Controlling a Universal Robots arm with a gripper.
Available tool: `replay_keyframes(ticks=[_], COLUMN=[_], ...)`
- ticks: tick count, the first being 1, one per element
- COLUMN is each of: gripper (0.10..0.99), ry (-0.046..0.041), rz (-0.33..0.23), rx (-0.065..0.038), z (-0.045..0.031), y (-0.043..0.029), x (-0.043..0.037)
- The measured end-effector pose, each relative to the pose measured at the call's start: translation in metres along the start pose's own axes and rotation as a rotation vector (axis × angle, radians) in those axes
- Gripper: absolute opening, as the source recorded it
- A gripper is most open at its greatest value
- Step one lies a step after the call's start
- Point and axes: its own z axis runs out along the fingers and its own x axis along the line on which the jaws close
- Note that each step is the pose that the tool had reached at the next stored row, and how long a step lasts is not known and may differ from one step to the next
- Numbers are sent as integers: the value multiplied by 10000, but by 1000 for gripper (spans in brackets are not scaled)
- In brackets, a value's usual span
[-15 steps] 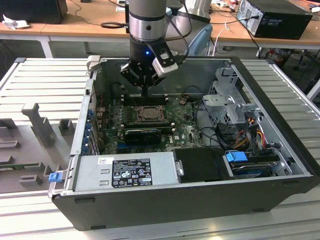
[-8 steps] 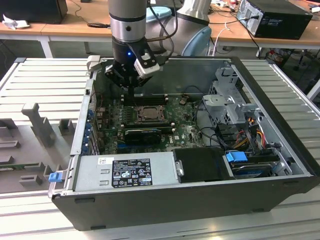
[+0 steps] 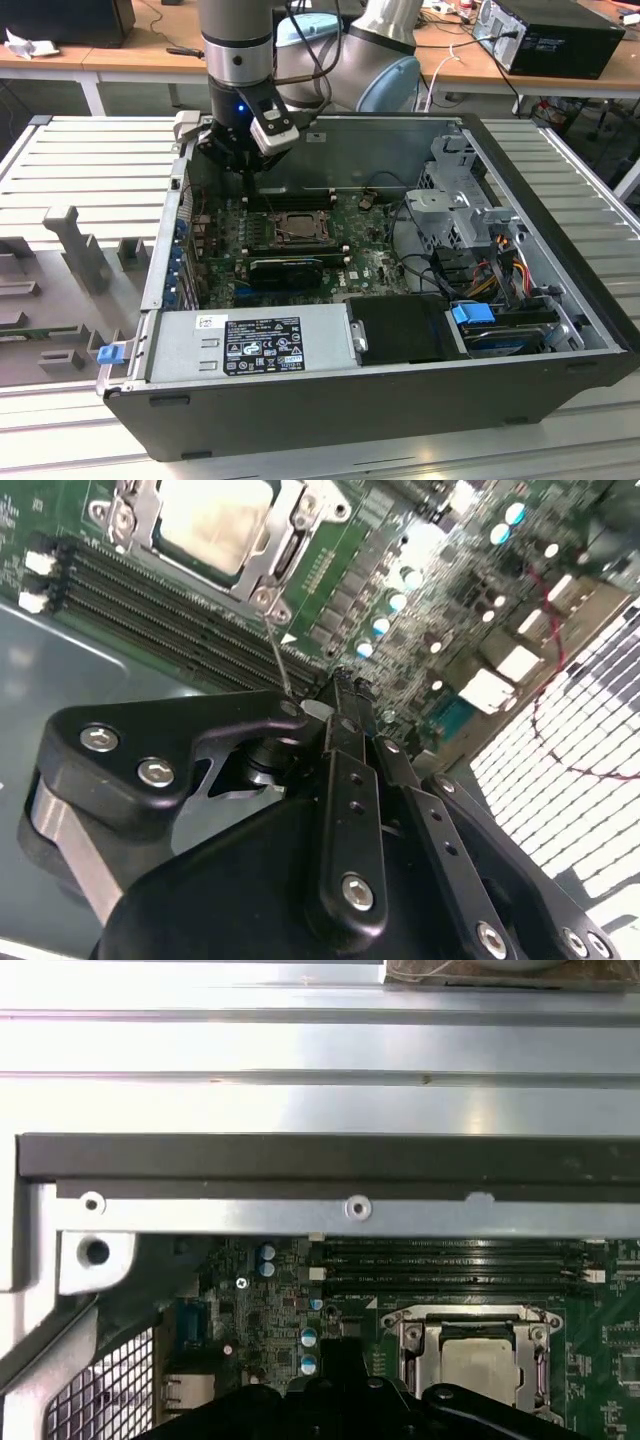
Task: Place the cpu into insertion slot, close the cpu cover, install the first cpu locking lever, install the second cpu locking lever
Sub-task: 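Install the first cpu locking lever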
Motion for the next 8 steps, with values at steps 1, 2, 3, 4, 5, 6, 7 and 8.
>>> replay_keyframes(ticks=[1, 2, 3, 4, 5, 6, 7, 8], gripper=[106, 106, 106, 106, 106, 106, 106, 106], ry=[-1, -1, -1, -2, -2, -1, -1, 0], rz=[-1, -4, -1, 0, 0, -1, -2, -1], rx=[-1, -2, -2, -2, -2, -1, -1, 0], z=[5, 11, 12, 12, 13, 12, 13, 13], y=[14, 27, 29, 29, 29, 29, 29, 28], x=[0, -17, -46, -64, -81, -92, -105, -117])
